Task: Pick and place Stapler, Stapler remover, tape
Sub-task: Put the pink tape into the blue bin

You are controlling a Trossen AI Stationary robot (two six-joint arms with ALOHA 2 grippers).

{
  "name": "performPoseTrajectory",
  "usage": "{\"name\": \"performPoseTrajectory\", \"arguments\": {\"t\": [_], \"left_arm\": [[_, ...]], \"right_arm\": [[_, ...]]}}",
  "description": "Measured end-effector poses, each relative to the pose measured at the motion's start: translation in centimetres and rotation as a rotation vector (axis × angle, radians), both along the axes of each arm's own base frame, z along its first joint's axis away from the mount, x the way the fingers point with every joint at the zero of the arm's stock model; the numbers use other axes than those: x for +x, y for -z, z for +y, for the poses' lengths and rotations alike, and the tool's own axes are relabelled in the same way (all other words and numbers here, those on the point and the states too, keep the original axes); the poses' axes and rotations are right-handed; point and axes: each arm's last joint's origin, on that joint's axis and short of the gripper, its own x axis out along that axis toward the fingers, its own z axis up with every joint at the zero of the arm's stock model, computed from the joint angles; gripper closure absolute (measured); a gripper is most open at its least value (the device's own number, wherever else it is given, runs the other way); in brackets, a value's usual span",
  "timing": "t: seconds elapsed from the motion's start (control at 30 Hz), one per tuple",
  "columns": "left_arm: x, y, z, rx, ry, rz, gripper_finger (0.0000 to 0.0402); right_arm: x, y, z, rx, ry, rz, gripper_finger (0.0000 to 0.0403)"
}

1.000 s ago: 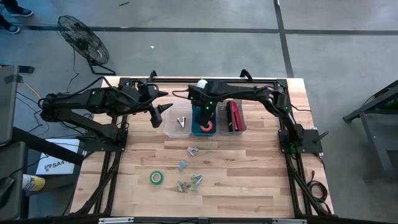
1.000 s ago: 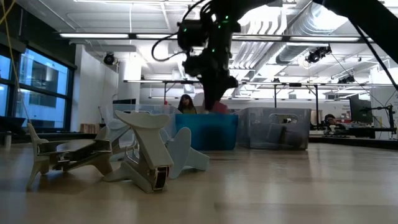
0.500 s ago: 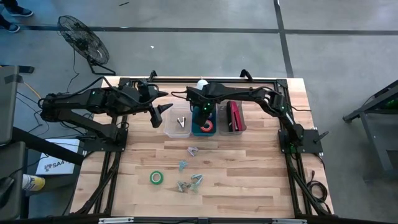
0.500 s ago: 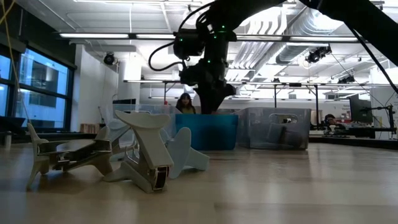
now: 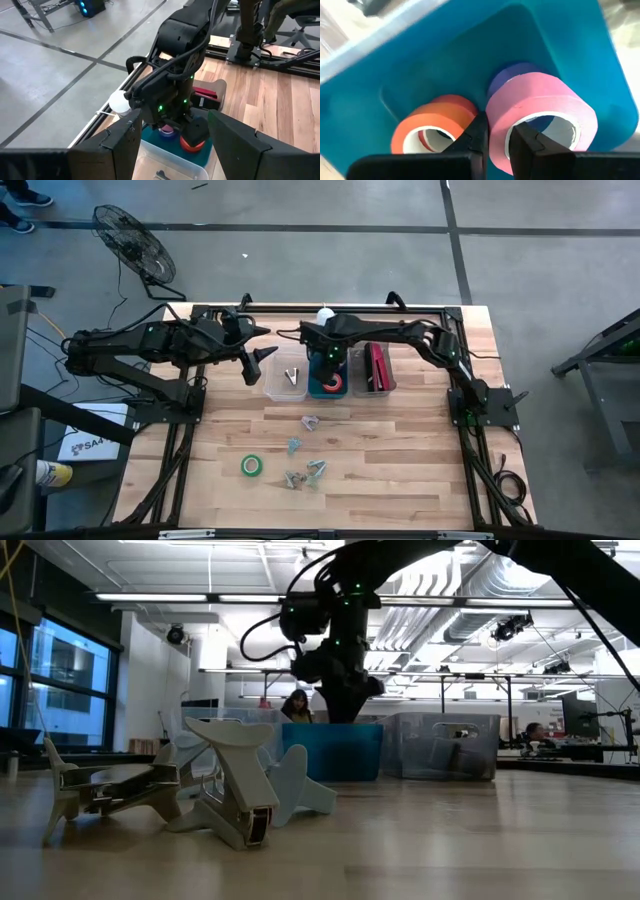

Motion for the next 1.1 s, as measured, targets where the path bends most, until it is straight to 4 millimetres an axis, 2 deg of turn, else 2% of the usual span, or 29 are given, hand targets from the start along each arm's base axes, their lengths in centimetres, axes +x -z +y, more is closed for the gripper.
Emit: {"name": "performPoseTrajectory", "arguments": {"t": [1.1], "left_arm": [[0.02,0.00,-0.01,-0.001,0.001,0.000,0.0179]], "right_arm": [[0.09,0.76,-0.46,0.011,-0.044,0.009,0.0365]]}}
